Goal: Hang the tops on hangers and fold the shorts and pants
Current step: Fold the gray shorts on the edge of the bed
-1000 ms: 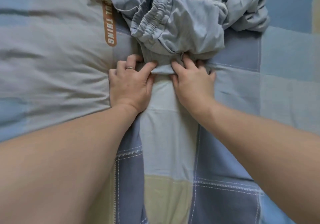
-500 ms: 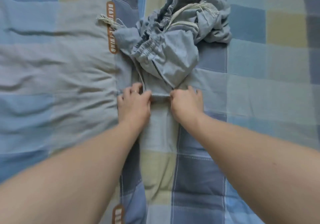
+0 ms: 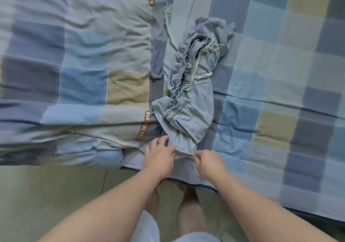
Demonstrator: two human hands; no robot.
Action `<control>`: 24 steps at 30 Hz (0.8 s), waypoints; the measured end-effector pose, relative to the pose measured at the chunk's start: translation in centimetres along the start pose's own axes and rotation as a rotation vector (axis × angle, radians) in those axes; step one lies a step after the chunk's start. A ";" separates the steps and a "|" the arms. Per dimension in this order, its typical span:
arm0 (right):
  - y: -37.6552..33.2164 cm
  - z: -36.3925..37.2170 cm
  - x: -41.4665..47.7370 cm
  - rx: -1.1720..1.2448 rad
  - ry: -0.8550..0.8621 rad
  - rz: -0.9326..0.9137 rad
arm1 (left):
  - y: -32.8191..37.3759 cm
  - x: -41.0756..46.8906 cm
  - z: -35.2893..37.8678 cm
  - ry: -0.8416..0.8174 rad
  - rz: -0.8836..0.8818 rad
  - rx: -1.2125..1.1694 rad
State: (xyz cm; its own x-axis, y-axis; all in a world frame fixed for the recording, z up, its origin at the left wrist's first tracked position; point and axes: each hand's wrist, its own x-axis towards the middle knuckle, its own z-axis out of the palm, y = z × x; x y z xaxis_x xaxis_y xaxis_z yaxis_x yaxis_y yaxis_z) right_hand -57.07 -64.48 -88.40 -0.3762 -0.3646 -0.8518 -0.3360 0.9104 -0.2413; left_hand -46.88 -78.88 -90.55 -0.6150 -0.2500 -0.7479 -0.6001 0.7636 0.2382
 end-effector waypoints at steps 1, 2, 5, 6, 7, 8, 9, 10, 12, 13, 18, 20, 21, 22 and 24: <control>0.0 -0.3 -1.6 0.037 -0.011 -0.025 | 0.5 -1.9 -0.2 0.047 0.000 -0.023; 0.0 -0.8 -3.2 0.078 -0.012 -0.046 | 1.0 -3.8 -0.5 0.093 -0.006 -0.037; -0.4 -3.2 -8.0 0.186 0.041 -0.079 | 3.0 -8.8 -2.4 0.202 -0.018 -0.108; -0.5 -4.3 -9.7 0.216 0.070 -0.090 | 3.9 -10.3 -3.3 0.244 -0.006 -0.162; -0.7 -5.3 -11.5 0.244 0.110 -0.110 | 4.8 -11.7 -4.4 0.296 0.014 -0.222; -0.9 -6.4 -13.3 0.270 0.164 -0.140 | 5.8 -13.1 -5.6 0.357 0.038 -0.278; -1.1 -7.4 -15.2 0.298 0.228 -0.182 | 6.9 -14.5 -7.0 0.421 0.062 -0.329; -1.2 -8.4 -17.0 0.332 0.295 -0.224 | 8.0 -15.8 -8.5 0.481 0.086 -0.372; -1.2 -10.2 -20.4 0.393 0.406 -0.281 | 10.2 -18.2 -11.4 0.580 0.138 -0.465; -1.2 -11.1 -21.9 0.420 0.447 -0.296 | 11.3 -19.3 -12.8 0.618 0.160 -0.525; -1.1 -16.8 -28.6 0.638 0.650 -0.446 | 15.5 -23.5 -20.2 0.747 0.353 -0.710; -1.6 -19.3 -31.3 0.700 0.718 -0.520 | 16.9 -25.1 -23.7 0.779 0.453 -0.737; -1.9 -20.5 -32.6 0.720 0.746 -0.558 | 17.5 -25.8 -25.4 0.788 0.496 -0.745; -2.1 -21.5 -33.8 0.740 0.768 -0.599 | 18.1 -26.6 -27.0 0.795 0.532 -0.751; -2.4 -23.2 -36.0 0.795 0.784 -0.688 | 19.3 -28.2 -29.7 0.801 0.597 -0.759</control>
State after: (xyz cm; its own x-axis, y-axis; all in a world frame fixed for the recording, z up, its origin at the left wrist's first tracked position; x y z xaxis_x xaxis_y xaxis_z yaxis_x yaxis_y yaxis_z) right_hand -62.79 -58.10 -46.36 -0.8228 -0.5682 -0.0151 -0.1628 0.2611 -0.9515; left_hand -56.29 -74.78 -46.45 -0.8698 -0.4780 0.1222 -0.1005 0.4142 0.9046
